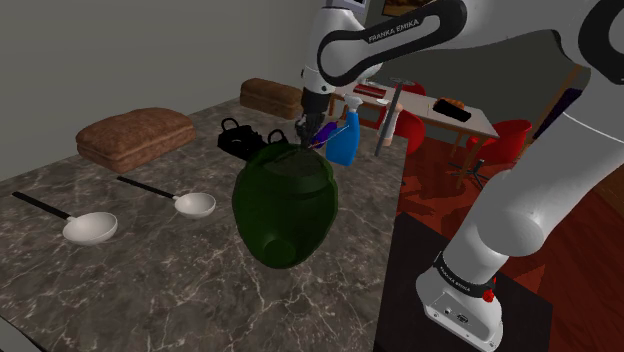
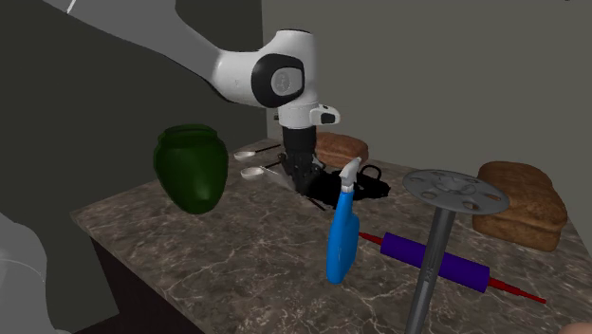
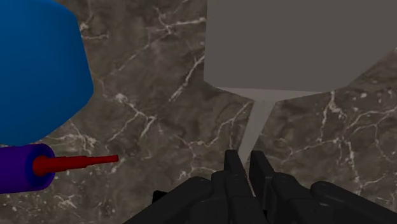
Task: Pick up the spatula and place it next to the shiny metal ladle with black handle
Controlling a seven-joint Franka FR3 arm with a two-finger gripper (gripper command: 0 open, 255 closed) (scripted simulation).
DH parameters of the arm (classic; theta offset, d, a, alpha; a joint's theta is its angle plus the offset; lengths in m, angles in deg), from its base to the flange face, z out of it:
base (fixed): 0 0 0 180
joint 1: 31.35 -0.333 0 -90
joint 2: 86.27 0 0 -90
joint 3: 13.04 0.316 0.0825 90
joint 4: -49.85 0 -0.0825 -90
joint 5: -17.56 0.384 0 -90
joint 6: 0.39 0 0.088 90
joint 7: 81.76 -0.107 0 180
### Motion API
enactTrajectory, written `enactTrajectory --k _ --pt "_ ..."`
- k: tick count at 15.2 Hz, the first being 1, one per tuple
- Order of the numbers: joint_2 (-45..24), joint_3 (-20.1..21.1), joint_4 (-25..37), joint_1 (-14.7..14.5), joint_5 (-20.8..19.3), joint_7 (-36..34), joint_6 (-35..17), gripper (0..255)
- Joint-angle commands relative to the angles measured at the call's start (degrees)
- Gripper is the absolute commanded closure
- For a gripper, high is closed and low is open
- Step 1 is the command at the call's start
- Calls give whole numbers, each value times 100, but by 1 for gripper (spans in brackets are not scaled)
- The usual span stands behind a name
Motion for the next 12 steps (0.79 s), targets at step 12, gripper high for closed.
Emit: enactTrajectory --k 12 --pt "-316 920 536 -667 -61 -1621 221 255"
